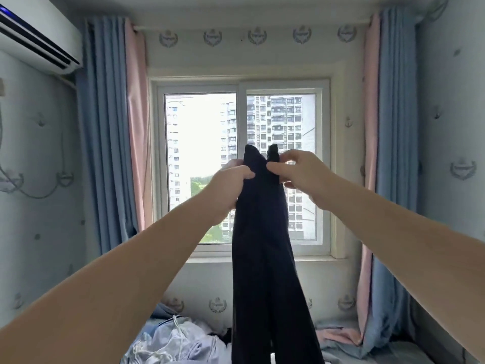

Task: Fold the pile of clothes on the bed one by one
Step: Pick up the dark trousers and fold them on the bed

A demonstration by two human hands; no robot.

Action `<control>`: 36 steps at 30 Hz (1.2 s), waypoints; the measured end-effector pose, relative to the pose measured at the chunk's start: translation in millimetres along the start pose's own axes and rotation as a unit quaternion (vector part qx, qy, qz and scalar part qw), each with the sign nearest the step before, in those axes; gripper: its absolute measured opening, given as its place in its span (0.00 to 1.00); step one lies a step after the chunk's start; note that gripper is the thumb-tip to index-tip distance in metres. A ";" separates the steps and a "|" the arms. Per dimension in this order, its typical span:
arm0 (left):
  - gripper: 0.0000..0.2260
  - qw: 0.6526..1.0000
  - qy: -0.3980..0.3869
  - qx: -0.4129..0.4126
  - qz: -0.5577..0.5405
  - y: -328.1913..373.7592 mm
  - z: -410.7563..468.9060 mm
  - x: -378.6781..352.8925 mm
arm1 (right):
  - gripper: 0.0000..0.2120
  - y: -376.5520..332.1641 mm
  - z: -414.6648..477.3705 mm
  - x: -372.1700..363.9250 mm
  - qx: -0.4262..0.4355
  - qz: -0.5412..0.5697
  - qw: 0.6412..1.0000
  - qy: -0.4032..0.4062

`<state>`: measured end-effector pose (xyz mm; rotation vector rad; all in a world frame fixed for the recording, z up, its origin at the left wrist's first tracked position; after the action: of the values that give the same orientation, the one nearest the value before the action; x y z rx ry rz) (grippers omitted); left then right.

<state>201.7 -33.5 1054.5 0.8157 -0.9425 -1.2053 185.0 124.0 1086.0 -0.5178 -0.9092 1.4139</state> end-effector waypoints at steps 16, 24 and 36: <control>0.17 0.996 0.002 -0.013 -0.084 -33.1 3.7 7.9 | 0.42 95.7 -20.6 34.1 -0.141 0.058 0.985 0.077; 0.20 0.993 0.037 0.027 -0.110 -58.9 15.9 37.4 | 0.35 115.6 -21.8 -37.9 -0.223 0.303 0.921 -0.104; 0.11 0.990 -0.033 0.072 0.113 -129.1 48.0 89.3 | 0.13 158.4 32.5 -69.4 -0.174 0.224 0.957 0.059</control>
<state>116.0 -145.9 971.0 0.7634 -1.1533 -0.9811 68.7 70.6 965.2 -1.1188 -0.9889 1.6095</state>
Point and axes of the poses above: each hand's wrist, its own z-axis towards the middle knuckle, its own x-axis out of the back of the hand, y = z × x, the point moved 8 cm from there along z, towards the middle knuckle, and after that the axes turned 7 degrees about z, right-handed, at the moved point
